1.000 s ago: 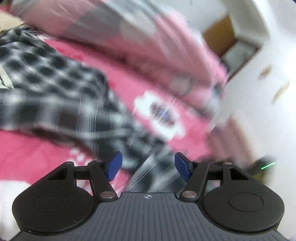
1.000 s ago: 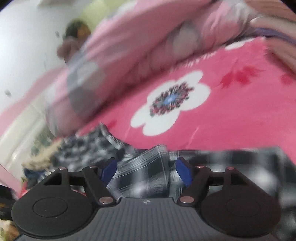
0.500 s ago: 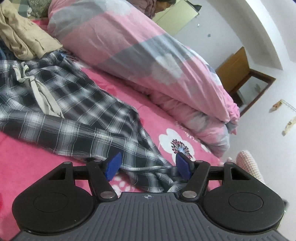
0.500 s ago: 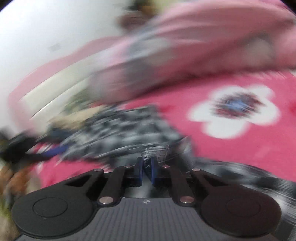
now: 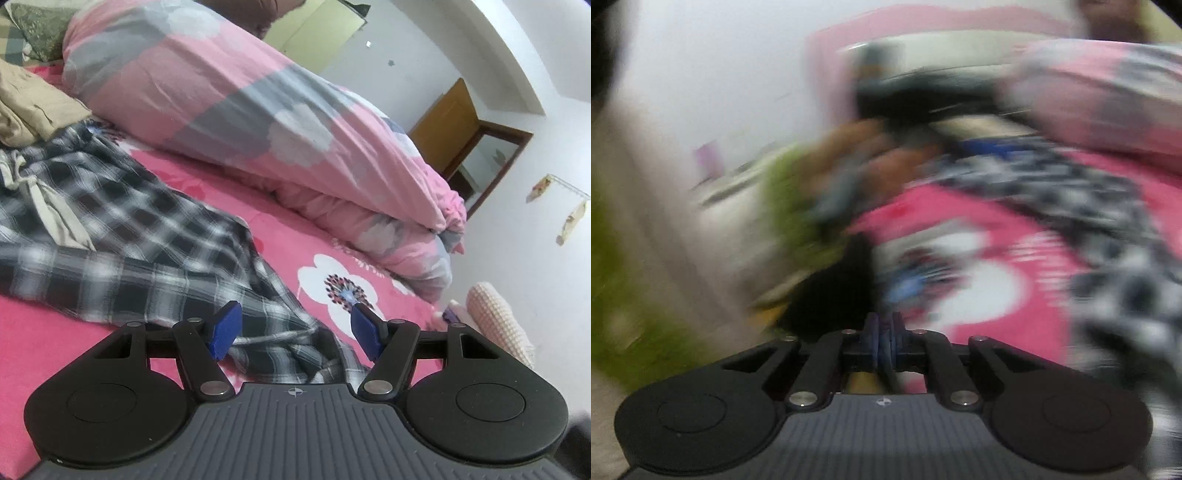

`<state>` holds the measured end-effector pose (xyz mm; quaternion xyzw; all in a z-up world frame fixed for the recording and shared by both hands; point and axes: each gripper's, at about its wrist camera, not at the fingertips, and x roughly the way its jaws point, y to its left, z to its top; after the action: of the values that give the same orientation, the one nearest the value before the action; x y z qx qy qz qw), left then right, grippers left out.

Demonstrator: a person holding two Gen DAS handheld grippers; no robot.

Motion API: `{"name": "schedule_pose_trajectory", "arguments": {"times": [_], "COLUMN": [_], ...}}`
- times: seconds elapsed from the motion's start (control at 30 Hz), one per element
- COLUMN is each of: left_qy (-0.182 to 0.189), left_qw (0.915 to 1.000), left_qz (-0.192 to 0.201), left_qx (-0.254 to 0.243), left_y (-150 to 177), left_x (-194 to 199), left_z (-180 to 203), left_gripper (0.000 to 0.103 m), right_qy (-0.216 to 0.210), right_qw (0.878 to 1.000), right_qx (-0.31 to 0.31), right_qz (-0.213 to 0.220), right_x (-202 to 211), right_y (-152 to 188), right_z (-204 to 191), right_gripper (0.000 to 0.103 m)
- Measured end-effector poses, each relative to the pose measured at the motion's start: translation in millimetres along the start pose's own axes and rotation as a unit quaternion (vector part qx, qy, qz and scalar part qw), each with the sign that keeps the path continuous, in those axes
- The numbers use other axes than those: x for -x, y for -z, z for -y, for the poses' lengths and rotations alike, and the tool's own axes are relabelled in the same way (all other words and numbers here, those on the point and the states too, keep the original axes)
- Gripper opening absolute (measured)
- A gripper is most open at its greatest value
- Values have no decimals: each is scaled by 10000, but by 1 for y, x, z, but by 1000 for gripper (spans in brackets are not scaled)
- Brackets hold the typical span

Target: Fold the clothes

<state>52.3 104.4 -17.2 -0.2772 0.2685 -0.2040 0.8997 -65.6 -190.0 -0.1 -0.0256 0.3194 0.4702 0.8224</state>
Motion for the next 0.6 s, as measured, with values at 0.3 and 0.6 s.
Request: {"name": "schedule_pose_trajectory", "arguments": {"times": [0.3, 0.6], "left_qy": [-380, -598], "left_qw": [9952, 9955], "left_qz": [-817, -724], "left_qx": [-371, -134], "left_y": [34, 31], "left_x": [-47, -45], "left_z": [-1, -21], "left_gripper": [68, 68], "right_qy": [2056, 1925], "right_qw": [9565, 9701], "right_qx": [-1862, -1377], "right_qz": [908, 529], "right_x": [-25, -59], "right_y": [-27, -9], "right_z": [138, 118], "right_gripper": [86, 20]}}
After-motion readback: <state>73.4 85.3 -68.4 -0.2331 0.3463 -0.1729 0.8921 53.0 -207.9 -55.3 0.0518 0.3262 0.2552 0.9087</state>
